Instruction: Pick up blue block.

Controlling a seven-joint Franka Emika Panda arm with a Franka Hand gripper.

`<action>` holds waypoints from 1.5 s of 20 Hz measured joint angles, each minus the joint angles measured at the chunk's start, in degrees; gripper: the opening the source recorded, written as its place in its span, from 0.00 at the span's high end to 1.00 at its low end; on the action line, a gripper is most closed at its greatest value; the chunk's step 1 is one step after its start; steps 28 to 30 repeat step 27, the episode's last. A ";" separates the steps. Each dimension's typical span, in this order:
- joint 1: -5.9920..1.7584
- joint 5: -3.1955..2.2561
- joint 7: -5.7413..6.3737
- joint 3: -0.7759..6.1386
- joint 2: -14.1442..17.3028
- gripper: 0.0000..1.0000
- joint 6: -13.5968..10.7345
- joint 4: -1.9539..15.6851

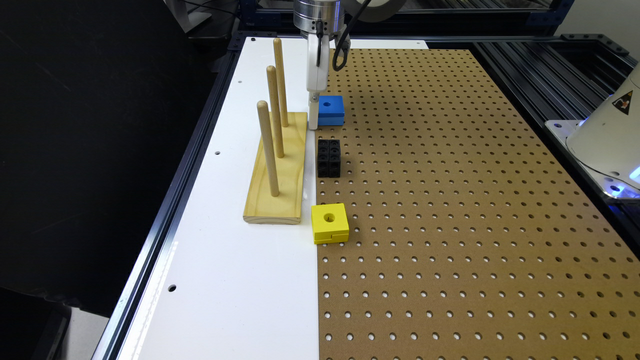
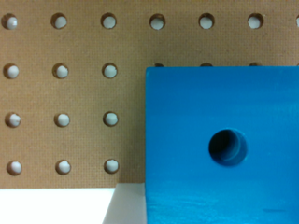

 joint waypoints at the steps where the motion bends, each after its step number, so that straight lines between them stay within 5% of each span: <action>1: 0.00 0.00 0.00 0.00 0.00 1.00 0.00 0.00; 4: -0.03 0.00 0.00 -0.01 -0.62 1.00 -0.42 0.00; 12: -0.04 0.01 0.00 -0.01 -8.28 1.00 -8.65 -0.02; 27: -0.03 0.07 0.00 0.04 -19.50 1.00 -19.40 0.16; 30: -0.03 0.07 0.00 0.04 -19.50 1.00 -19.40 0.16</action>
